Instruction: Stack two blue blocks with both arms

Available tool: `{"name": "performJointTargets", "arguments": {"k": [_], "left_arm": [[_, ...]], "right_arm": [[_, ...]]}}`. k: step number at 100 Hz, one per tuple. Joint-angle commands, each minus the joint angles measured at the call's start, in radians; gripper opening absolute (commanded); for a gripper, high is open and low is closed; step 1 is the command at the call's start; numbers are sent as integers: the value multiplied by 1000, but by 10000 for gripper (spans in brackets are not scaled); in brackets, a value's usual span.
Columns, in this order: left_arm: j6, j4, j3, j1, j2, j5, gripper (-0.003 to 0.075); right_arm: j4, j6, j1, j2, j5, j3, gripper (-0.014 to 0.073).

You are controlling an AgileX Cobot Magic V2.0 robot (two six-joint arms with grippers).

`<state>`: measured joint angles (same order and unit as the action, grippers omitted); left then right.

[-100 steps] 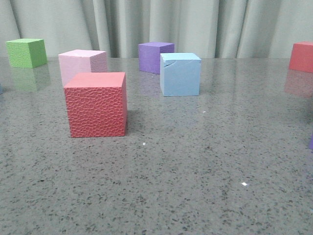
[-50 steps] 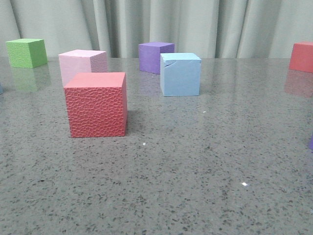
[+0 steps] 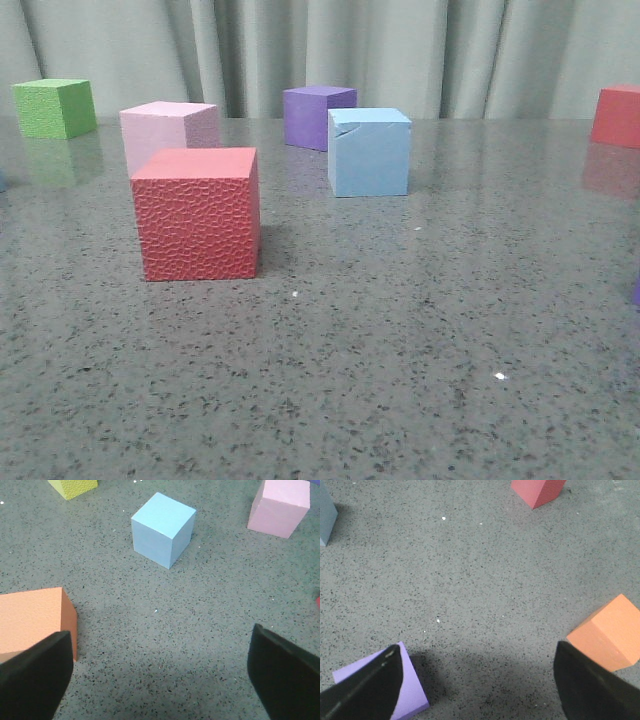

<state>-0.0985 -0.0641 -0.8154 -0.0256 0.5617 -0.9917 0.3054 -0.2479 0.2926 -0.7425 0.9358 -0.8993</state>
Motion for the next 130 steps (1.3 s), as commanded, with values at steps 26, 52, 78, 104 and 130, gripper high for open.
{"name": "performJointTargets", "arguments": {"k": [26,52,78,104,130], "left_arm": [[-1,5,-33,2,11,71,673],[105,3,-85,2,98,120,673],[183,5,-241,2,327,135,673],[317,26,-449,2,575,56,674],[424,79,-614,2,787,-54,673]], "right_arm": [[34,2,-5,5,-51,-24,610],[34,2,-5,5,-51,-24,610],[34,2,-5,5,-52,-24,610],[34,2,-5,5,-52,-24,610],[34,2,-5,5,-52,-24,610]]}}
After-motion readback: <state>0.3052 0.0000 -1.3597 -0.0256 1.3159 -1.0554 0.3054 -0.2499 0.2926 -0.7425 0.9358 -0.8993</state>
